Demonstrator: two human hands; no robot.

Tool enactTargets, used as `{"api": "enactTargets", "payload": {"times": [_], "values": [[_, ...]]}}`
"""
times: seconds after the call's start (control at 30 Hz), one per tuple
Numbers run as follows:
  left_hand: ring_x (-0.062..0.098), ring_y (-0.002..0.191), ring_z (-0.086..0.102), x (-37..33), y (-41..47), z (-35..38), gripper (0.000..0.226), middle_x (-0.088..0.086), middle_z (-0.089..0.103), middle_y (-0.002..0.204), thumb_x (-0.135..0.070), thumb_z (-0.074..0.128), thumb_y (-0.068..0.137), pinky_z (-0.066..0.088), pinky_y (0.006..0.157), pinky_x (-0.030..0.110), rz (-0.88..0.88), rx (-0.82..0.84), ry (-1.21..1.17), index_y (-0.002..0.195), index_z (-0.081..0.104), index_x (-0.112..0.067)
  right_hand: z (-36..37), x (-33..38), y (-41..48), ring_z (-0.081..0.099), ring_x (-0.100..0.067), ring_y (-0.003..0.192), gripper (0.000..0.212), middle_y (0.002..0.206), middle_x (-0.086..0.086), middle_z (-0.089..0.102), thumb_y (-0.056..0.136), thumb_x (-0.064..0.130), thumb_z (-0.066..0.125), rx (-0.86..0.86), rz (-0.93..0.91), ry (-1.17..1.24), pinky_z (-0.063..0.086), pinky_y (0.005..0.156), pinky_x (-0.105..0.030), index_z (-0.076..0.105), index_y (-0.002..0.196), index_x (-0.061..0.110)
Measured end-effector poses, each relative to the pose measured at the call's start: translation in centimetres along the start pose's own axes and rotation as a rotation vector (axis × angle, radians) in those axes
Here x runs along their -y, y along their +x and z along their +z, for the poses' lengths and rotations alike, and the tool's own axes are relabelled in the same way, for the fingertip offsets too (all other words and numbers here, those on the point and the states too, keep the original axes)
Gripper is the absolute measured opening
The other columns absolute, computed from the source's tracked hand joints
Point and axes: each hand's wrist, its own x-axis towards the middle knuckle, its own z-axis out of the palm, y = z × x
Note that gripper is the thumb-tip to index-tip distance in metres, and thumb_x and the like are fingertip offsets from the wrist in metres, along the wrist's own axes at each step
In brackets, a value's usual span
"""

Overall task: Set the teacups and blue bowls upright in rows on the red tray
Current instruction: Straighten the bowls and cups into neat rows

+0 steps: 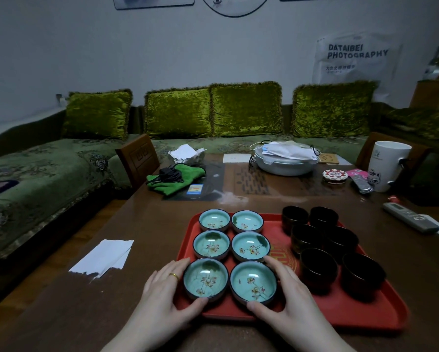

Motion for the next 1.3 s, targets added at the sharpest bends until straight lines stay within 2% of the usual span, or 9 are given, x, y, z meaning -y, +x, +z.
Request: {"api": "enactTargets", "payload": {"times": [0.2,0.3,0.37,0.5,0.7,0.8,0.93,1.13,1.3], "values": [[-0.013,0.127,0.003,-4.7,1.3,-0.5,0.082,-0.04,0.005,0.128,-0.074,0.046,0.064,0.002,0.114,0.022,0.153,-0.037,-0.072,0.129,0.003,-0.05,-3.6,1.0,-0.1,0.037,0.016,0.118,0.074,0.126,0.029,0.04,0.064,0.042,0.076,-0.063,-0.104,0.025,0.03,0.101,-0.009,0.032,0.124,0.048],[-0.012,0.128,0.004,-7.9,2.5,0.6,0.082,-0.037,0.009,0.131,-0.068,0.053,0.07,0.005,0.113,0.019,0.242,-0.035,-0.094,0.134,0.006,-0.049,-6.8,0.7,-0.2,0.038,0.022,0.113,0.069,0.12,0.035,0.043,0.062,0.037,0.078,-0.176,-0.145,0.002,0.029,0.092,0.002,0.037,0.115,0.053],[-0.011,0.127,0.007,-10.0,3.3,1.7,0.08,-0.033,0.014,0.129,-0.06,0.057,0.073,0.005,0.111,0.016,0.288,-0.033,-0.123,0.134,0.008,-0.048,-9.0,0.1,-0.4,0.043,0.018,0.111,0.069,0.118,0.033,0.045,0.061,0.035,0.079,-0.22,-0.126,-0.019,0.031,0.092,-0.003,0.038,0.112,0.054],[-0.002,0.132,0.019,-13.3,4.8,4.2,0.079,-0.021,0.03,0.137,-0.054,0.061,0.074,0.008,0.106,0.014,0.348,0.001,-0.144,0.138,0.019,-0.037,-12.3,-2.7,-1.1,0.048,-0.003,0.112,0.074,0.118,0.015,0.051,0.06,0.026,0.082,-0.236,-0.022,-0.045,0.035,0.096,-0.023,0.037,0.114,0.049],[0.01,0.13,0.03,-15.6,6.5,7.5,0.079,-0.01,0.04,0.139,-0.056,0.058,0.073,0.014,0.109,0.027,0.258,0.075,-0.027,0.139,0.023,-0.031,-13.8,-7.1,-2.6,0.045,-0.002,0.114,0.081,0.118,0.016,0.048,0.059,0.032,0.082,-0.172,0.125,-0.028,0.033,0.098,-0.023,0.034,0.122,0.045],[0.014,0.126,0.037,-15.7,7.0,8.4,0.076,-0.006,0.05,0.129,-0.06,0.054,0.073,0.016,0.111,0.033,0.196,0.092,0.065,0.137,0.025,-0.031,-13.8,-8.3,-2.8,0.049,-0.002,0.112,0.082,0.112,0.022,0.049,0.059,0.032,0.082,-0.139,0.154,-0.008,0.034,0.096,-0.017,0.034,0.124,0.043],[0.013,0.12,0.043,-15.7,7.1,9.1,0.073,-0.006,0.058,0.114,-0.064,0.053,0.072,0.015,0.114,0.037,0.165,0.111,0.091,0.133,0.029,-0.032,-13.4,-9.2,-3.0,0.052,0.001,0.106,0.083,0.12,0.011,0.053,0.061,0.03,0.082,-0.132,0.183,-0.004,0.037,0.097,-0.019,0.035,0.129,0.039],[0.011,0.121,0.042,-15.7,7.1,9.5,0.071,-0.007,0.057,0.118,-0.065,0.052,0.072,0.012,0.116,0.038,0.145,0.09,0.094,0.131,0.03,-0.034,-13.0,-9.8,-2.8,0.042,0.027,0.085,0.08,0.107,0.025,0.047,0.061,0.031,0.081,-0.189,0.164,-0.041,0.031,0.074,0.009,0.035,0.126,0.042],[0.01,0.122,0.042,-15.7,7.2,10.0,0.071,-0.009,0.056,0.119,-0.065,0.052,0.072,0.012,0.113,0.035,0.14,0.065,0.08,0.131,0.029,-0.034,-12.5,-10.2,-2.4,0.049,0.018,0.091,0.08,0.111,0.021,0.052,0.062,0.029,0.081,-0.187,0.157,-0.01,0.036,0.074,0.003,0.037,0.127,0.04]]}}
